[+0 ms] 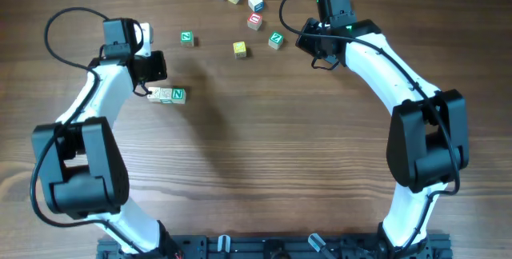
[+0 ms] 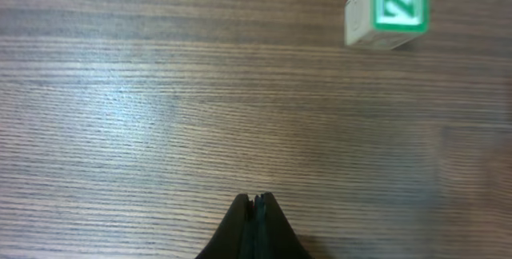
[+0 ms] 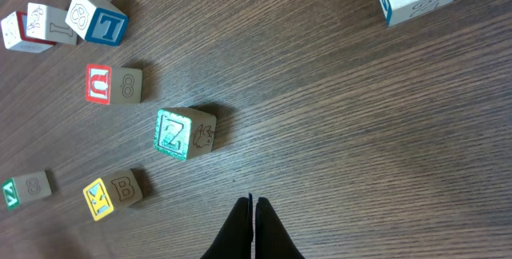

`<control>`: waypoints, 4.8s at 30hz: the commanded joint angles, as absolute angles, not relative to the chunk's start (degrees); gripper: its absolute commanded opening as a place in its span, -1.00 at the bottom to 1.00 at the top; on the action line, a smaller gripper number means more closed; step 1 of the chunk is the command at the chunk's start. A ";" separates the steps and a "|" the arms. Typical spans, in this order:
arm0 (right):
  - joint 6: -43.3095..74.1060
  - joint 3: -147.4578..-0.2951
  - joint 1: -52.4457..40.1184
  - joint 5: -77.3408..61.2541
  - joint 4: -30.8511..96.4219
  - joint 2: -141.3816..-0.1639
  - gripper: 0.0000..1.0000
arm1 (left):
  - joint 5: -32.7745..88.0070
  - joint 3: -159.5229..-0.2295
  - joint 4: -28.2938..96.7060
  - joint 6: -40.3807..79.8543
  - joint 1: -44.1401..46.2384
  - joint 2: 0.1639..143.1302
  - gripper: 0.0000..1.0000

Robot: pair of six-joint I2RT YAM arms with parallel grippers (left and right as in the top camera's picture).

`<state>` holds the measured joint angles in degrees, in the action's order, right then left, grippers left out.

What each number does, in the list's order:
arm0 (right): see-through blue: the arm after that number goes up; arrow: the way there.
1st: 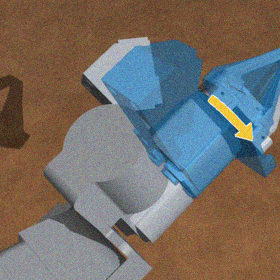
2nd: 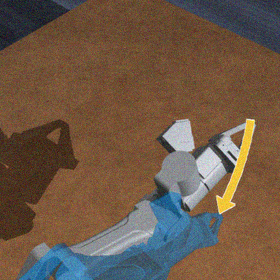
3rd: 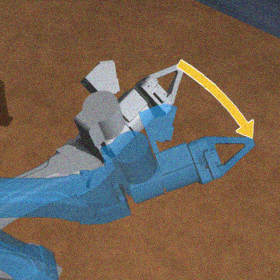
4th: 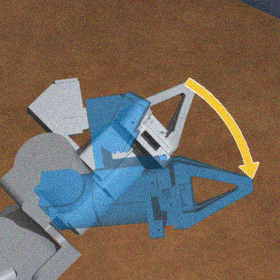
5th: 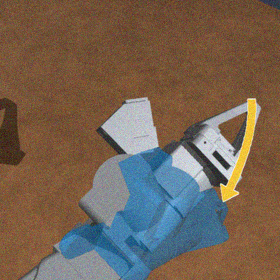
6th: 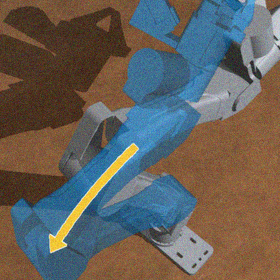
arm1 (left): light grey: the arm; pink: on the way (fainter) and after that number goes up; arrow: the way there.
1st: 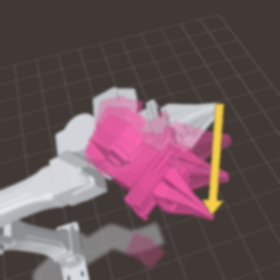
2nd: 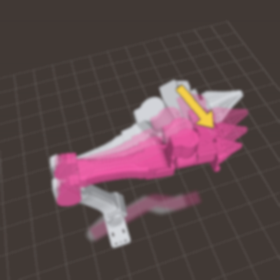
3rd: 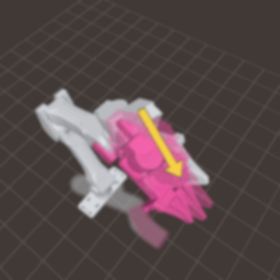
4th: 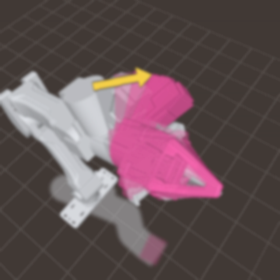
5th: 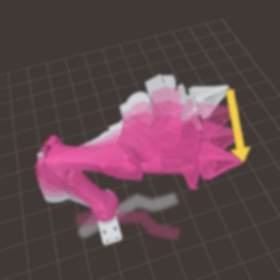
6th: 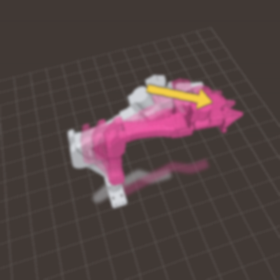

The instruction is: Form a horizontal line

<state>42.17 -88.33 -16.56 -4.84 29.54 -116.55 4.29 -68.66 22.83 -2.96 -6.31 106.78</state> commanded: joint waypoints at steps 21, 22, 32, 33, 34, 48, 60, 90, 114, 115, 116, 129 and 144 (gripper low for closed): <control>41.32 -88.38 -16.86 -3.40 29.63 -115.87 -0.91 | 1.63 -69.71 25.82 -4.12 -7.03 112.46 -0.92; 41.34 -88.38 -16.86 -3.40 29.63 -115.87 -0.91 | 1.63 -69.71 26.11 -4.12 -7.03 112.46 -0.92; 41.34 -88.36 -16.86 -3.40 29.63 -115.87 -0.91 | 1.61 -69.78 23.59 -4.05 -7.03 112.44 -0.92; 41.32 -88.36 -16.86 -3.40 29.63 -115.87 -0.92 | 1.61 -69.78 23.27 -4.08 -7.03 112.44 -0.92; 41.32 -88.36 -16.86 -3.40 29.63 -115.87 -0.91 | 1.61 -69.78 22.92 -4.08 -7.03 112.44 -0.92; 41.34 -88.36 -16.86 -3.40 29.58 -115.94 -0.91 | 7.09 -69.78 22.06 -2.55 -7.03 112.44 -0.92; 41.32 -88.36 -16.86 -3.38 29.63 -115.94 -0.91 | 7.20 -69.78 25.06 -2.59 -7.03 112.44 -0.92; 41.32 -88.36 -16.86 -2.96 29.80 -115.96 -0.91 | 5.69 -69.78 26.15 -2.83 -7.03 112.44 -0.92; 41.36 -88.36 -16.86 -2.96 29.74 -115.96 -0.91 | 5.72 -70.11 24.34 -4.08 -7.03 112.40 -0.92; 41.39 -88.36 -16.86 -2.96 29.74 -115.96 -0.91 | 5.72 -70.65 24.45 -4.05 -7.01 112.40 -0.92; 41.36 -88.36 -16.86 -2.96 29.67 -116.03 -0.91 | 5.74 -71.31 24.45 -4.05 -6.96 112.40 -0.92; 41.54 -88.36 -16.86 -2.96 29.65 -116.05 -0.92 | 14.57 -74.39 28.01 -2.61 -5.10 112.40 -0.92; 41.54 -88.36 -16.86 -2.96 30.13 -116.05 -0.91 | 26.28 -76.51 31.48 -2.76 -1.76 107.42 -0.92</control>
<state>42.00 -88.33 -16.56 -4.38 29.74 -116.55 24.82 -74.28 30.20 -2.72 -1.65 111.74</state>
